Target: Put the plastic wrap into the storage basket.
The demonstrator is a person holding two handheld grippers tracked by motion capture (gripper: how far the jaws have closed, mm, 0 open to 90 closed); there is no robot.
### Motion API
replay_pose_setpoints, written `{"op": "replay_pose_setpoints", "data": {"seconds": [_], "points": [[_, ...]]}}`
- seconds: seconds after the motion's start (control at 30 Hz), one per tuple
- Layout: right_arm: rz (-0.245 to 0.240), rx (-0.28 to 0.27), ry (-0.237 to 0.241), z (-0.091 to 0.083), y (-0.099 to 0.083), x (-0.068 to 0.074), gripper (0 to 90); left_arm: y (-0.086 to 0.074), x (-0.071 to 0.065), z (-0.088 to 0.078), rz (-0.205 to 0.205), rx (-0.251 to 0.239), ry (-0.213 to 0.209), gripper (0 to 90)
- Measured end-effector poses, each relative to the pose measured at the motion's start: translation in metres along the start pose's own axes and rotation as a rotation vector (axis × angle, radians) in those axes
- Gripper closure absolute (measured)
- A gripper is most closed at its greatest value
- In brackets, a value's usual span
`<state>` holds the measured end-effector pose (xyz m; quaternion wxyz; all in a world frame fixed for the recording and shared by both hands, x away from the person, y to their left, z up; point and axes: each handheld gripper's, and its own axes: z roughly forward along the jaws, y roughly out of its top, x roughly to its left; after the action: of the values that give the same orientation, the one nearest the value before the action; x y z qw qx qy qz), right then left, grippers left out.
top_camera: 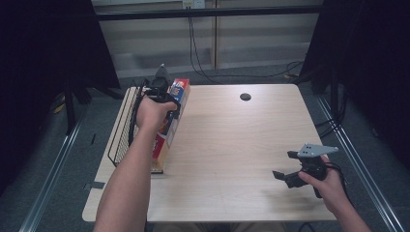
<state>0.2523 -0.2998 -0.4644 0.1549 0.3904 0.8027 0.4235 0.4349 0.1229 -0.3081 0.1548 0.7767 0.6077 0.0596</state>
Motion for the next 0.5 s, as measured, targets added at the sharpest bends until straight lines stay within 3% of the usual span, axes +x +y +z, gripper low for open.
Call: {"op": "replay_pose_setpoints", "data": {"seconds": [0.5], "points": [[-0.003,-0.001,0.002,0.000,0.000,0.000,2.2,-0.005,0.015,-0.006,-0.051,-0.010,0.020,43.2]]}}
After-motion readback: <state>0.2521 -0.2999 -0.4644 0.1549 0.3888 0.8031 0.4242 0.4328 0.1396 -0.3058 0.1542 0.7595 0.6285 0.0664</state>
